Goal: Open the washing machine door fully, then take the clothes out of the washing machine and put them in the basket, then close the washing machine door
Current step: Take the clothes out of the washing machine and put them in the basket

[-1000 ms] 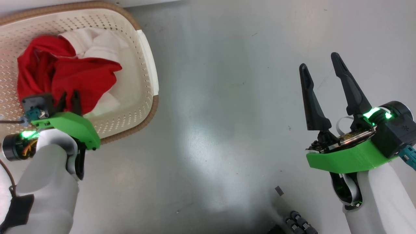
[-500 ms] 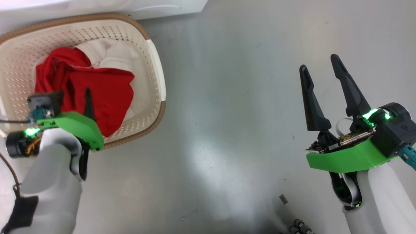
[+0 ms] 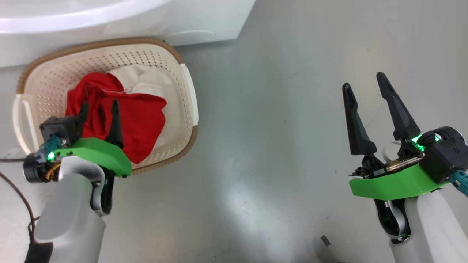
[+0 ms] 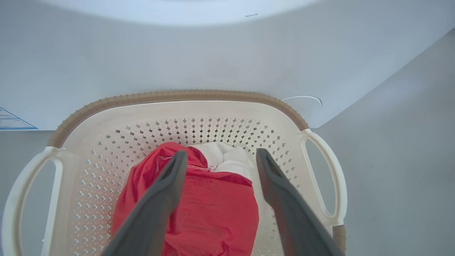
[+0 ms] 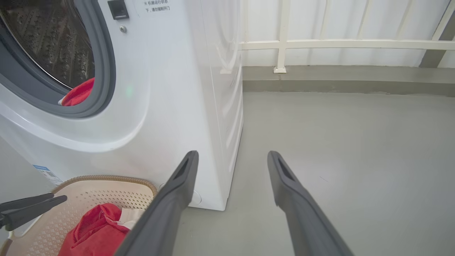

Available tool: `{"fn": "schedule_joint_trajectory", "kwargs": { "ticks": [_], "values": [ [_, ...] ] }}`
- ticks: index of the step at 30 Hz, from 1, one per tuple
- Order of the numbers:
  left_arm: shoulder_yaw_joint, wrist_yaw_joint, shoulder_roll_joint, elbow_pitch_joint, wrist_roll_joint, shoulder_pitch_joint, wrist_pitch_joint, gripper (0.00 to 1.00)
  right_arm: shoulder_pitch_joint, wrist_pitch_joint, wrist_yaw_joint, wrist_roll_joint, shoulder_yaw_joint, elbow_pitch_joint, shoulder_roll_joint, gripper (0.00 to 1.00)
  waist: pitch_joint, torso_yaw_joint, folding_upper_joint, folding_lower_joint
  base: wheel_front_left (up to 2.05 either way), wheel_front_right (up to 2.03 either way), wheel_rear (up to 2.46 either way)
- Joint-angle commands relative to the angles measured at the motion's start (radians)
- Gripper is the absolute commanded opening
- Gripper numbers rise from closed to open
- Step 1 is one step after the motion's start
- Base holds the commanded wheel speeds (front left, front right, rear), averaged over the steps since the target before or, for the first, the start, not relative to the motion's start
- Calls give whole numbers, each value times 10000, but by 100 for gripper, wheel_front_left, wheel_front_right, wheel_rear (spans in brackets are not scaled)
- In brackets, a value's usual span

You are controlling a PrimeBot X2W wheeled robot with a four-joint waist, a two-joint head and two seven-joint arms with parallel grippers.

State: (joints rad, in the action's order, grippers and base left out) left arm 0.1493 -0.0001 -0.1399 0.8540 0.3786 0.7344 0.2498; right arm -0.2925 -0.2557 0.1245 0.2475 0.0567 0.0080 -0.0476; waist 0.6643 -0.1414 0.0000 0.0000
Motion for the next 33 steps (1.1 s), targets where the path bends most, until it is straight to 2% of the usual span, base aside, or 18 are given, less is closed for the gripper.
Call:
{"fn": "schedule_joint_trajectory", "kwargs": {
  "ticks": [1,5,12,33],
  "values": [
    [-393,48,-248,-472,-20,-447,120,100,289,-61,62,-77,156,-223,-26,100,-217,98,0,0,0,0,0],
    [-624,117,-153,-1349,-124,-922,120,100,356,-61,62,-108,83,-207,-26,100,-493,170,0,0,0,0,0],
    [-906,-85,53,-2686,-304,-1627,120,100,461,-61,62,-155,-53,-113,-26,100,-983,305,0,0,0,0,0],
    [-1581,256,472,-5927,-1415,-3592,120,100,1253,-61,62,-308,-546,202,-26,100,-2777,686,0,0,0,0,0]
  ]
}}
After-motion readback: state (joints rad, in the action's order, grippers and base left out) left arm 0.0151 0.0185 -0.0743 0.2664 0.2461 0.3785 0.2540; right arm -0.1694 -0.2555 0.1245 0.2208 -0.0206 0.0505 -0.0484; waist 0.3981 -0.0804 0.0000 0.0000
